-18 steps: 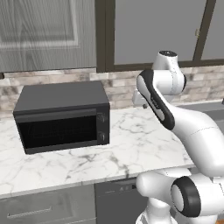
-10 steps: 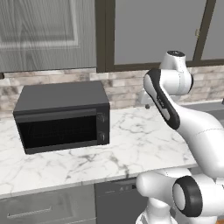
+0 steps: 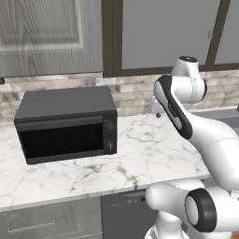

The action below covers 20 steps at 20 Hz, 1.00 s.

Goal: Move any existing items from the left basin to the right basin for drying. Then move the cup from the counter to the left basin of the sink for washing.

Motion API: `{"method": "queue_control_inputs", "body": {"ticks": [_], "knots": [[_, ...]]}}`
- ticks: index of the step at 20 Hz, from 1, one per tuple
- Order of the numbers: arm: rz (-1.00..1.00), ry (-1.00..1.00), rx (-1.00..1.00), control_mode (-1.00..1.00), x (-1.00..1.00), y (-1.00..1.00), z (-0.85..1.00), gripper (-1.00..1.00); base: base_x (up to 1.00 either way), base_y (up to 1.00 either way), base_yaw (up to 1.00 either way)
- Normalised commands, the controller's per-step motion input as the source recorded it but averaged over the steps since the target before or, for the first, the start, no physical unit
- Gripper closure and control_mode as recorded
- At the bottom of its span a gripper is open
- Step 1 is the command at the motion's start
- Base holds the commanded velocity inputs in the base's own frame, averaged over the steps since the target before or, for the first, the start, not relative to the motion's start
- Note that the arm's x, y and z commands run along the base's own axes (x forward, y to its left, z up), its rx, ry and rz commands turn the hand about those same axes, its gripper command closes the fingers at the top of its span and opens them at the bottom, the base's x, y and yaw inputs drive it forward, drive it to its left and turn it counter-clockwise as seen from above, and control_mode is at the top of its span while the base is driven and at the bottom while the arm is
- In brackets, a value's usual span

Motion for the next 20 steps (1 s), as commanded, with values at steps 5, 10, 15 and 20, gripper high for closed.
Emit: {"method": "queue_control_inputs", "body": {"ticks": [5, 10, 15, 20], "knots": [[0.0, 0.0, 0.0, -1.0, -0.08, 0.0, 0.0, -1.0, 0.0, 0.0, 0.0], [0.0, 0.0, 0.0, -1.0, -0.16, 0.0, 0.0, -1.0, 0.0, 0.0, 0.0], [0.0, 0.0, 0.0, 1.0, -0.03, 0.0, 0.0, -1.0, -0.17, -0.12, 0.01], [0.0, 0.0, 0.0, 1.0, 0.0, 0.0, 0.0, -1.0, -0.08, -0.8, 0.01]]}}
